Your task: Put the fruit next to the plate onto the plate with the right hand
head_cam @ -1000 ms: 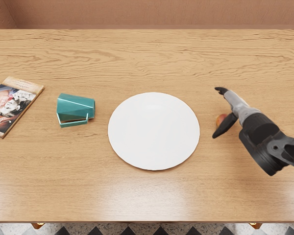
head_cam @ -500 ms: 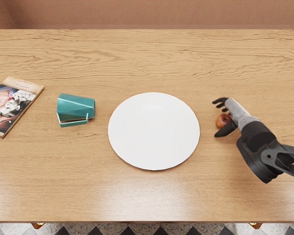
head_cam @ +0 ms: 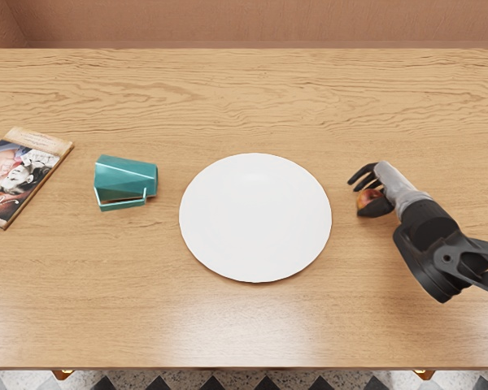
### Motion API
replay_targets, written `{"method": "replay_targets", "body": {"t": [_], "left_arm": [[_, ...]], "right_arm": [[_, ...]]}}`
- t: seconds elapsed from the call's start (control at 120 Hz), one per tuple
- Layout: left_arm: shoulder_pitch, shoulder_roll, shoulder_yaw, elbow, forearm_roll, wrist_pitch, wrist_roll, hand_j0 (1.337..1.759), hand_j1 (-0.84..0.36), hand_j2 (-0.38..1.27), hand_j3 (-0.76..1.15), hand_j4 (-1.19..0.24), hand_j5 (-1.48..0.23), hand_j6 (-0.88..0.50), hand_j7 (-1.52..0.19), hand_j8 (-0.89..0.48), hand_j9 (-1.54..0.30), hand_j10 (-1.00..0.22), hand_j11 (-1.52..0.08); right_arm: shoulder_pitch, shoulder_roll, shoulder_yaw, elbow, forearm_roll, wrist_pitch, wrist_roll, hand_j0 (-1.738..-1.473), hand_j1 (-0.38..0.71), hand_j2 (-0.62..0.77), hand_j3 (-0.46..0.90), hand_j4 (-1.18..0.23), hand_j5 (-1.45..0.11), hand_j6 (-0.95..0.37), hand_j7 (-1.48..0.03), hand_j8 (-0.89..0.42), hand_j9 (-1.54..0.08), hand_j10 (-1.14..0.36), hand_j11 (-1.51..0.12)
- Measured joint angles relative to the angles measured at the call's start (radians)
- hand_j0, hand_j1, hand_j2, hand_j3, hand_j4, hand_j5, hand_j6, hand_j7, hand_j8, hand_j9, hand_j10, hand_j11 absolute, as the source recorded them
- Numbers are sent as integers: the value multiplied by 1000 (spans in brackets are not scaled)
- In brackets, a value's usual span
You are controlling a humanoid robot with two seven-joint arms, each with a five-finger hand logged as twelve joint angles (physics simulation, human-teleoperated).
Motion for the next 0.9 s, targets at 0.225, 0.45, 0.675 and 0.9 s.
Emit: {"method": "replay_targets", "body": {"t": [0.225, 0.45, 0.675, 0.9], "left_arm": [[0, 0, 0, 0, 0, 0, 0, 1658, 349, 0, 0, 0, 0, 0, 0, 0, 0, 0, 0], [-1, 0, 0, 0, 0, 0, 0, 1658, 349, 0, 0, 0, 0, 0, 0, 0, 0, 0, 0], [0, 0, 0, 0, 0, 0, 0, 1658, 349, 0, 0, 0, 0, 0, 0, 0, 0, 0, 0], [0, 0, 0, 0, 0, 0, 0, 1658, 349, 0, 0, 0, 0, 0, 0, 0, 0, 0, 0]], "right_arm": [[-1, 3, 1, 0, 2, 0, 0, -1652, 280, 129, 0, -679, -886, -682, -883, -378, -885, -385, -905], [0, -1, 14, 0, 3, 1, -1, -1651, 271, 202, 0, -724, -962, -731, -949, -386, -956, -383, -970], [42, 0, 76, 1, 5, 0, -1, -1654, 264, 351, 0, -751, -999, -758, -984, -470, -995, -456, -996], [52, 4, 112, 4, 5, 0, -1, -1654, 253, 389, 0, -759, -1012, -767, -996, -499, -1007, -492, -1006]]}}
